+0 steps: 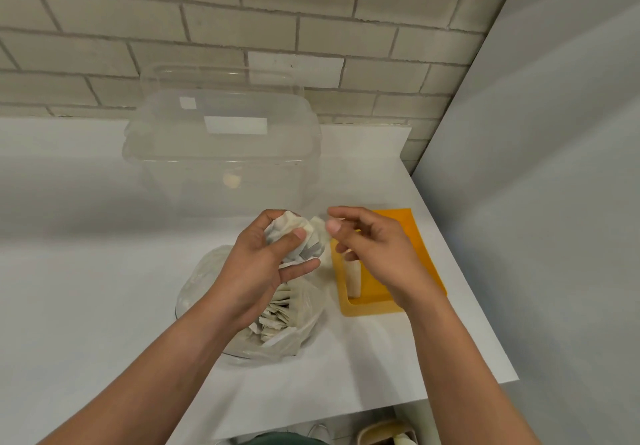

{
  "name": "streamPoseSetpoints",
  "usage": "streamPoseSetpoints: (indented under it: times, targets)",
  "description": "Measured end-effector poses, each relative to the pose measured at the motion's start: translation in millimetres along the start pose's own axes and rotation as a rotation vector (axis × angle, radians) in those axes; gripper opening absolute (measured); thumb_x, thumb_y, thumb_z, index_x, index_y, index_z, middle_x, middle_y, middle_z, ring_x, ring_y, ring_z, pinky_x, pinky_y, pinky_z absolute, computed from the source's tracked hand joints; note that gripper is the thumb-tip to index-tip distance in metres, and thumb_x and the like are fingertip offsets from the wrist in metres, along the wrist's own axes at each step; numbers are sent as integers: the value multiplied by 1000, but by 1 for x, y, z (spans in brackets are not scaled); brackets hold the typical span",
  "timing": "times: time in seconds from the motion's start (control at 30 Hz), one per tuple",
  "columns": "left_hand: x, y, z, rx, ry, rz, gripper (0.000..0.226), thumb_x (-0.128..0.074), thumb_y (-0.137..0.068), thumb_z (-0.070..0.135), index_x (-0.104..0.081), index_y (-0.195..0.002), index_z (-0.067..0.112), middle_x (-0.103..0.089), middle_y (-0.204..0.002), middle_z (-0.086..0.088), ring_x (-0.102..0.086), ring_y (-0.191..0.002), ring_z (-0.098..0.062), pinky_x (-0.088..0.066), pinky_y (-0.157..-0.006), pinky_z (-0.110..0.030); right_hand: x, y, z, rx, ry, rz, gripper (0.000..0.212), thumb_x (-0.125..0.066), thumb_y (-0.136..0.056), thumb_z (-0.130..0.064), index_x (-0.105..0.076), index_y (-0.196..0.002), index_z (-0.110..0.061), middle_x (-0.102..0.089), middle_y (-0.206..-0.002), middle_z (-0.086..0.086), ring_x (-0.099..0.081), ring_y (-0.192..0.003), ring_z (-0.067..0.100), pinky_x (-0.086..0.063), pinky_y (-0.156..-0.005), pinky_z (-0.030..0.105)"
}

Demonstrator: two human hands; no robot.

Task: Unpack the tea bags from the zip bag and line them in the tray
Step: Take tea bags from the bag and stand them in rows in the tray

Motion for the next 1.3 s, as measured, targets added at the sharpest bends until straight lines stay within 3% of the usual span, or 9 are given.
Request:
streamPoseSetpoints:
  times: [0.07,0.13,0.3,0.4,0.67,0.77,0.87,1.07,1.3]
  targets:
    - [-4,2,0,2,-39,-36,19,-63,-100,4,-61,-118,4,-70,-115,-17,-75,-106,-35,-64,-86,-45,-6,-3,-4,25,65,-46,25,-76,-92,-31,-75,-116,-30,-75,-98,-5,-70,-81,12,-55,-73,22]
    - [-5,3,0,3,-54,-42,19,-62,-100,4,-60,-119,3,-72,-112,-13,-75,-104,-33,-64,-86,-45,-6,-5,-5,35,97,-44,13,-77,-91,-26,-79,-105,-27,-77,-95,-5,-69,-77,9,-54,-71,21]
    - [1,2,-2,-9,-51,13,18,-64,-100,5,-61,-118,4,-68,-117,-17,-75,-104,-32,-64,-82,-41,0,-3,-4,9,62,-10,3,-78,-90,-17,-78,-93,-16,-77,-89,1,-69,-77,10,-60,-72,29]
    - [1,0,0,-21,-46,25,19,-64,-100,5,-61,-118,3,-68,-115,-16,-75,-103,-30,-64,-82,-40,2,-2,-5,-10,62,-33,10,-77,-89,-11,-76,-97,-16,-75,-91,5,-70,-76,16,-62,-72,31]
    - [0,-4,1,-55,-36,32,18,-63,-100,3,-61,-118,4,-68,-118,-18,-74,-99,-26,-64,-85,-40,7,-4,-9,19,179,-34,23,-74,-86,-7,-77,-96,-27,-71,-86,-5,-64,-69,13,-60,-73,38]
    - [-1,-4,3,-78,-76,25,20,-63,-100,4,-60,-120,4,-69,-114,-15,-75,-98,-25,-64,-86,-41,5,-4,-8,43,284,-69,29,-73,-85,-8,-77,-100,-32,-70,-86,-13,-61,-69,6,-56,-74,30]
    - [-2,-4,5,-99,-100,18,18,-63,-100,5,-61,-119,6,-68,-114,-14,-74,-103,-27,-63,-87,-41,4,-4,-10,70,344,-72,16,-74,-86,-10,-79,-91,-25,-73,-83,-13,-59,-66,-1,-50,-66,21]
    - [0,-7,7,-112,-32,50,14,-62,-101,5,-62,-115,9,-70,-111,-14,-74,-106,-32,-62,-90,-47,6,-1,-1,-4,201,-57,11,-72,-87,-5,-76,-87,-15,-74,-81,5,-64,-70,12,-59,-74,40]
    - [6,-11,7,-105,74,96,9,-63,-101,6,-63,-109,11,-68,-110,-11,-72,-105,-30,-62,-88,-44,-2,7,22,-1,-82,48,10,-73,-89,2,-73,-95,-6,-76,-90,11,-72,-79,17,-60,-75,29]
Point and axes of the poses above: each hand's wrist, its own y-axis away from the middle knuckle, its own x-axis out of the back of the hand, z = x × y, the point moved 4 cm from there along -y, towards the middle knuckle
